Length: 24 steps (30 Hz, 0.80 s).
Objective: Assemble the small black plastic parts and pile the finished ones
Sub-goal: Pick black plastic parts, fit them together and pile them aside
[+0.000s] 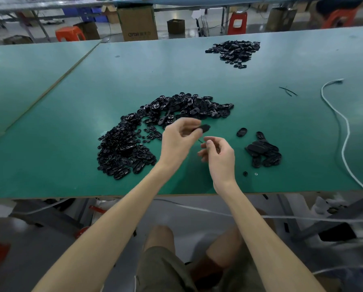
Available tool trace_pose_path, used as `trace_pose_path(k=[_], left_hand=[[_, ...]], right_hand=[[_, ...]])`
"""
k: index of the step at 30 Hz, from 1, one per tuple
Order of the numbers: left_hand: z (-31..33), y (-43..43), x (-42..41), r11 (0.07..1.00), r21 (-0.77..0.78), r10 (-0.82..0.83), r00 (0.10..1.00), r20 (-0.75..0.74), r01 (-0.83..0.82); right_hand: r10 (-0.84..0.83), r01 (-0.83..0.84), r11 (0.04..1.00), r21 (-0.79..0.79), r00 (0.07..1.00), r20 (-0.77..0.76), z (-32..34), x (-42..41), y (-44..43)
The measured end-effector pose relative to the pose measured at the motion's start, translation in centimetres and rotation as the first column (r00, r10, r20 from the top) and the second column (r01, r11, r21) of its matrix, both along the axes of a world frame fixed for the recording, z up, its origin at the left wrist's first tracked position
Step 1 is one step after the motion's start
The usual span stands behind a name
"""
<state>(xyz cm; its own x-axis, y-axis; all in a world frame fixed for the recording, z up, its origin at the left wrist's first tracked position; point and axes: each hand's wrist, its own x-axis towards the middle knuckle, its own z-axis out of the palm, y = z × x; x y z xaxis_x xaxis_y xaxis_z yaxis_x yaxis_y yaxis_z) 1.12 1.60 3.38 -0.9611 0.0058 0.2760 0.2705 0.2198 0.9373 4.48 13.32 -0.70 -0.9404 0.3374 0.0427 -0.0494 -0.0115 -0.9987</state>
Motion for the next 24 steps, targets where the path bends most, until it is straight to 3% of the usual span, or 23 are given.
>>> trace_pose_path(k=[3, 7, 10, 12, 15, 20, 22, 24], left_hand=[[1.9, 2.8, -1.0, 0.986, -0.116, -0.12, 0.993, -0.001, 0.12], [2.6, 7.3, -1.3, 0.887, -0.346, -0.303, 0.951, 0.066, 0.306], [2.6, 10.0, -1.5, 0.782, -0.472, -0.399, 0.909, 0.123, 0.408], [2.4, 11.0, -1.4, 0.713, -0.561, -0.42, 0.897, 0.137, 0.419], [2.2, 11.1, -1.0, 0.689, -0.618, -0.396, 0.911, 0.118, 0.38], [2.6, 7.1, -1.7, 0.809, -0.577, -0.162, 0.986, -0.03, 0.116], [2.3, 4.3, -2.7, 0.721, -0.693, -0.045, 0.998, -0.053, -0.004], [1.6, 1.3, -3.7, 0.553, -0.827, 0.074, 0.995, -0.074, -0.102]], right_hand=[[0.031, -0.031, 0.999, 0.029, 1.0, 0.006, 0.1, -0.1, -0.1], [0.022, -0.046, 0.977, 0.21, 0.993, 0.116, -0.3, 0.0, 0.2], [0.082, -0.044, 0.916, 0.398, 0.994, -0.078, -0.7, 1.1, 0.9], [0.073, -0.007, 0.938, 0.348, 0.982, -0.177, -1.0, 1.2, 1.5], [0.092, -0.048, 0.959, 0.278, 0.984, -0.15, -0.8, 1.4, 1.4], [0.048, -0.048, 0.991, 0.124, 0.999, 0.006, -0.1, 0.4, 0.3], [0.03, -0.03, 0.996, 0.08, 1.0, 0.007, 0.2, 0.2, 0.0], [0.026, -0.027, 0.997, 0.068, 1.0, 0.015, 0.3, 0.2, -0.1]])
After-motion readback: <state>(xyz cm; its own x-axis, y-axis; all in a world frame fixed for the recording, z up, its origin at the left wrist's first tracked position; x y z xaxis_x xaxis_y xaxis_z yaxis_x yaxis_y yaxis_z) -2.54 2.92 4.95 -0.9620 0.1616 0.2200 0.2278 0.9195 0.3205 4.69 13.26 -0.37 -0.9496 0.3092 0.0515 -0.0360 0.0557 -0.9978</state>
